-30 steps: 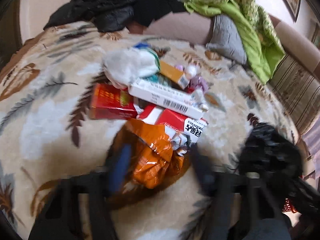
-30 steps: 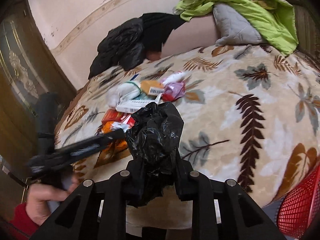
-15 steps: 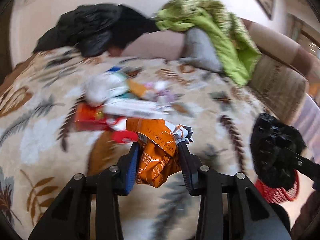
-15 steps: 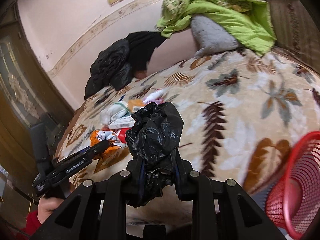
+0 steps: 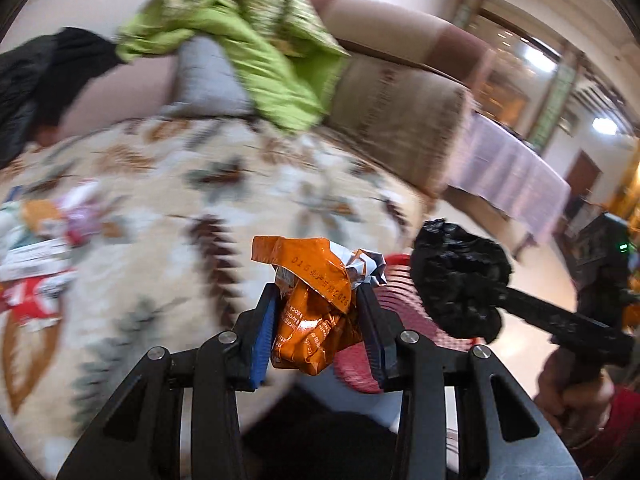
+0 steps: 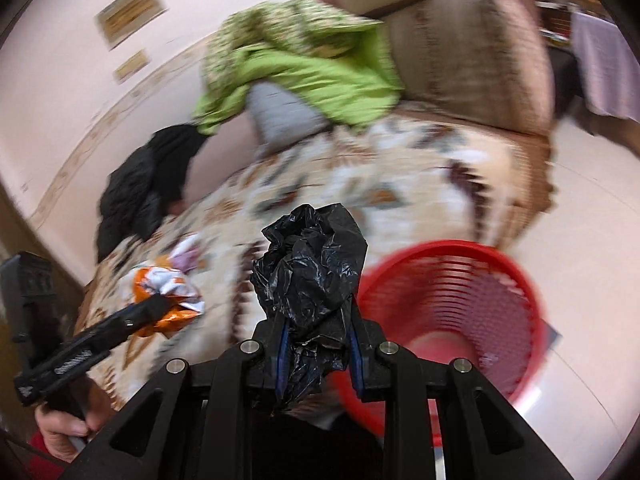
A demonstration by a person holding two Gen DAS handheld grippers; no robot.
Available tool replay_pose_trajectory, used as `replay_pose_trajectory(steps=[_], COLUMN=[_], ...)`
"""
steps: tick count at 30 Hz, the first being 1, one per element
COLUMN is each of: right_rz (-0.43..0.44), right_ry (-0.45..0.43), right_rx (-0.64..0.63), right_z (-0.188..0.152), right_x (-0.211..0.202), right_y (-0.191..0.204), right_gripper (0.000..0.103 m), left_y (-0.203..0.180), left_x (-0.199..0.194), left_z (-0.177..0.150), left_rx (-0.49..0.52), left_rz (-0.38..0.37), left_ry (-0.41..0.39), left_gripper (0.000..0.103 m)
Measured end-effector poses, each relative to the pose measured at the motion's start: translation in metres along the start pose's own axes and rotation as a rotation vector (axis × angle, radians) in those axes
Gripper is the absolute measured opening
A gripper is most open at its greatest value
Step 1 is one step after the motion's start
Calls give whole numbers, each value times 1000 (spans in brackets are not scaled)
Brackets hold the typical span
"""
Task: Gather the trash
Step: 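Carry the bag and wrapper over the red basket and open both tools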
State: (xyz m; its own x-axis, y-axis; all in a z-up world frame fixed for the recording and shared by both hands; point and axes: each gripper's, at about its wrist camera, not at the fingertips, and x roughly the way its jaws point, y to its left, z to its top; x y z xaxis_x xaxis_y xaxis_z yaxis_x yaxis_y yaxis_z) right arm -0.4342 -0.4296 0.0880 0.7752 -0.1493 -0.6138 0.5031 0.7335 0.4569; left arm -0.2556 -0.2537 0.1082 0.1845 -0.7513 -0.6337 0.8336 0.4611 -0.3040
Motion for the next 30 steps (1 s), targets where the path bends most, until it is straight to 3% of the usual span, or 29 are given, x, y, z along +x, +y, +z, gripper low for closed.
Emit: replay_pose_trajectory(steps=[4,9,10,12,13,20,22,30], right_rz=[-74,-109,-122,-131,-134,-117,-84,60], right_ry=[-19,-19,-20,-20,-24,-59,-62,8], right_rx=[81,121,124,130,126,95,82,-45], right_z=[0,-1,-1,1,0,5,7,3], right_x=[-15,-19,-19,-18,-18,-24,-22,10], right_y=[-45,-71,-74,-78,-79,-73,-62,5], right_gripper=[25,29,30,44,45,45,45,51], left_y=[-45,-88,-93,-100,-101,-85,-76,-11], left_x=[33,74,80,90,90,70,57,-4], left_z=[4,5,5,4,3,5,3,-10], left_rx=[53,120,126,135,136,98,89,9], left_rz=[-85,-120,-120,-123,-122,-102,-68,110], left_ry=[69,137,144,156,157,123,99,16], left_gripper=[38,40,44,54,60,64,71,72])
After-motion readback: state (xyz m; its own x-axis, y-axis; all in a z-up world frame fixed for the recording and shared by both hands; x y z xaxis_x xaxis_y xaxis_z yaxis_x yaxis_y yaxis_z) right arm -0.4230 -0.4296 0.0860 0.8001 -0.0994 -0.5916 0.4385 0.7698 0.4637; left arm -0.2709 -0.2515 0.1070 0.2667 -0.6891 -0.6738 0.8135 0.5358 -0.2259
